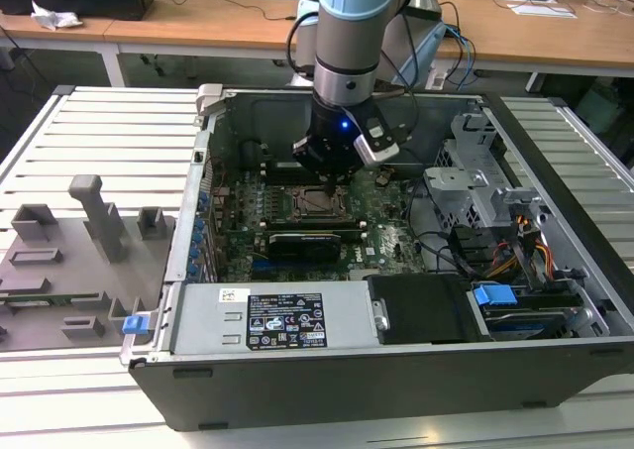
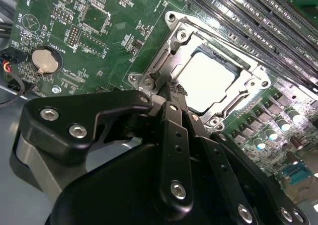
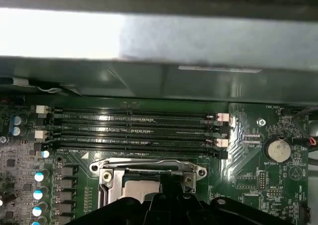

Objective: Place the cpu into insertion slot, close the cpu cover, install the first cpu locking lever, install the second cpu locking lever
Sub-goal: 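Install the second cpu locking lever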

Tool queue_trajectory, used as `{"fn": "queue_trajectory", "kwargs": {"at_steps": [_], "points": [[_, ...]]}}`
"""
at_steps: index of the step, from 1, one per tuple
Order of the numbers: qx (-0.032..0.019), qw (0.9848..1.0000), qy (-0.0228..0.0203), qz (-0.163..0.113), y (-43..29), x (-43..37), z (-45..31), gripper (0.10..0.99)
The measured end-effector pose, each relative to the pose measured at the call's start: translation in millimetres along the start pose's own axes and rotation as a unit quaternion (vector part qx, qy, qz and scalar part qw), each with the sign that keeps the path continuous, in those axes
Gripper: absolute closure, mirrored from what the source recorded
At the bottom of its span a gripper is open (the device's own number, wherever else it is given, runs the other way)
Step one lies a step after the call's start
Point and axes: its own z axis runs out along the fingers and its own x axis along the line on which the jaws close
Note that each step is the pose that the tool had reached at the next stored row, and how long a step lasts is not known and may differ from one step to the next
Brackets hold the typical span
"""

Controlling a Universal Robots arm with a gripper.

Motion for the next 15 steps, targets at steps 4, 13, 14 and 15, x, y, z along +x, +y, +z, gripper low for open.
{"fn": "queue_trajectory", "kwargs": {"at_steps": [4, 13, 14, 15], "points": [[-0.0001, 1.0, 0.0, 0.0, 0.6, -0.1, -10.7, 0.98], [-0.0002, 1.0, 0.0, 0.0, -11.5, 0.6, -29.9, 0.98], [-0.0001, 1.0, 0.0, 0.0, -16.3, 0.9, -30.1, 0.98], [-0.0002, 1.0, 0.0, 0.0, -18.8, 1.0, -30.2, 0.98]]}}
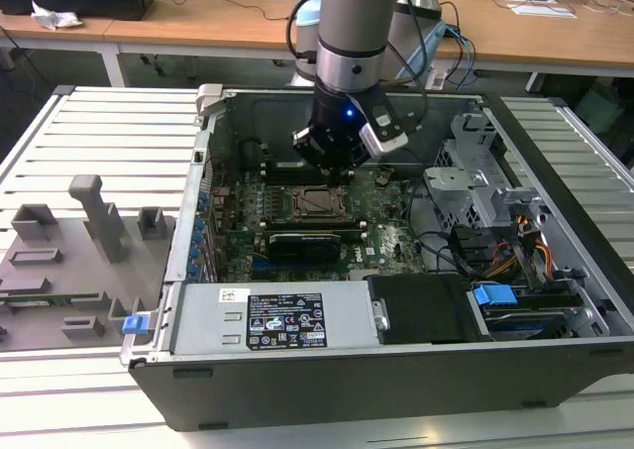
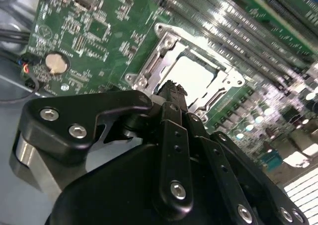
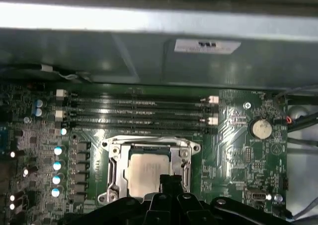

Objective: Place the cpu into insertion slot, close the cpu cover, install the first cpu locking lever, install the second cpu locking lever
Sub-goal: 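Install the second cpu locking lever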

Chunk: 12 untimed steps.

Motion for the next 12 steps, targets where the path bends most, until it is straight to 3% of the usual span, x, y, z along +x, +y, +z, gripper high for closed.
{"fn": "queue_trajectory", "kwargs": {"at_steps": [6, 12], "points": [[0.0, 1.0, 0.0, 0.0, -12.0, 0.5, -0.4, 0.98], [0.0, 1.0, 0.0, 0.0, -14.9, 0.5, -8.0, 0.98]]}}
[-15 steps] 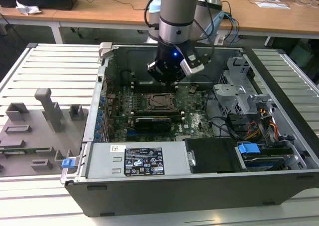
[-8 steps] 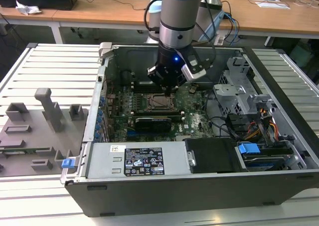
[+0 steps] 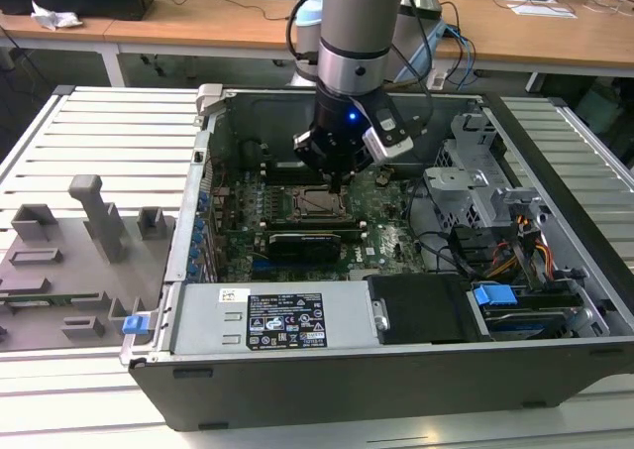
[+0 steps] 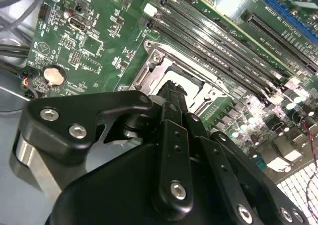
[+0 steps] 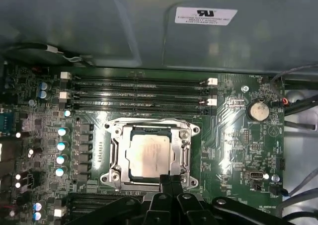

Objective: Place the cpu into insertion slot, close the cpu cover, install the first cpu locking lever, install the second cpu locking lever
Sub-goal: 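Install the second cpu locking lever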

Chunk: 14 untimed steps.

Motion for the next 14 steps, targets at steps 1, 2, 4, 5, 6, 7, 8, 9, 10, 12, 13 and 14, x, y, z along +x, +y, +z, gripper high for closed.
{"fn": "queue_trajectory", "kwargs": {"at_steps": [1, 2, 4, 5, 6, 7, 8, 9, 10, 12, 13, 14], "points": [[0.0, 1.0, 0.0, 0.0, -2.6, 0.2, -0.2, 0.98], [-0.0002, 1.0, 0.0, 0.0, -5.3, 0.2, -0.3, 0.98], [-0.0035, 1.0, 0.0004, 0.0, -11.1, 0.5, 0.7, 0.98], [-0.006, 1.0, 0.0008, 0.0, -12.8, 0.5, 1.2, 0.98], [-0.0099, 1.0, 0.0011, 0.0, -13.9, 0.6, 1.7, 0.98], [-0.0134, 0.9999, 0.0013, 0.0, -14.5, 0.6, 2.0, 0.98], [-0.017, 0.9999, 0.0014, 0.0, -15.3, 0.6, 2.7, 0.98], [-0.0188, 0.9998, 0.0017, 0.0, -17.1, 0.7, 5.3, 0.98], [-0.0191, 0.9998, 0.0019, 0.0, -18.2, 0.8, 7.7, 0.98], [-0.0197, 0.9998, 0.0019, 0.0, -20.1, 1.1, 9.9, 0.98], [-0.0205, 0.9998, 0.0019, 0.0, -21.9, 1.4, 10.1, 0.98], [-0.0211, 0.9998, 0.0019, 0.0, -23.1, 2.2, 10.3, 0.98]]}}
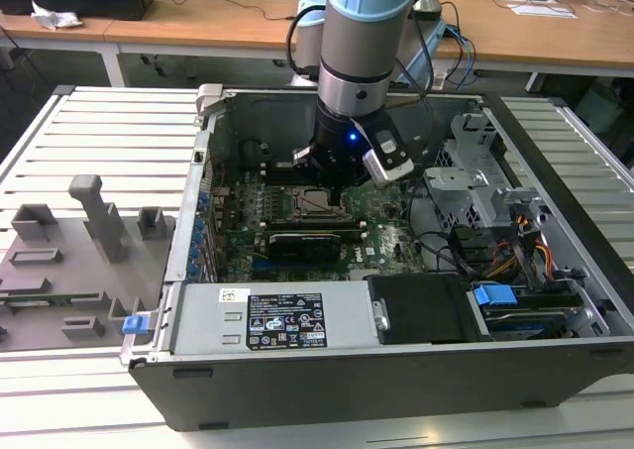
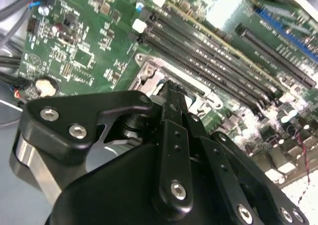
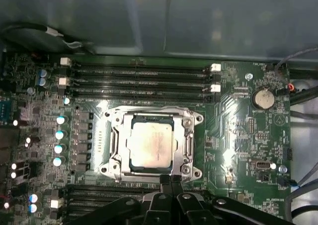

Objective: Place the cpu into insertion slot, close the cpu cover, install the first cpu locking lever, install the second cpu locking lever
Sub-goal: 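Install the second cpu locking lever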

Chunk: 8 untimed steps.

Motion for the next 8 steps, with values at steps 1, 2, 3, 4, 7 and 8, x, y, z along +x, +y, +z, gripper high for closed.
{"fn": "queue_trajectory", "kwargs": {"at_steps": [1, 2, 3, 4, 7, 8], "points": [[-0.0005, 1.0, -0.0001, 0.0, -0.6, 0.6, 0.1, 0.98], [-0.0008, 1.0, -0.0001, 0.0, -0.7, 0.6, 0.4, 0.98], [-0.001, 1.0, -0.0001, 0.0, -1.0, 0.6, 0.5, 0.98], [-0.0011, 1.0, 0.0, 0.0, -1.6, 0.6, 0.4, 0.98], [-0.0014, 1.0, -0.0001, 0.0, -6.3, 1.8, 0.4, 0.98], [-0.0014, 1.0, -0.0001, 0.0, -6.3, 3.6, 0.6, 0.98]]}}
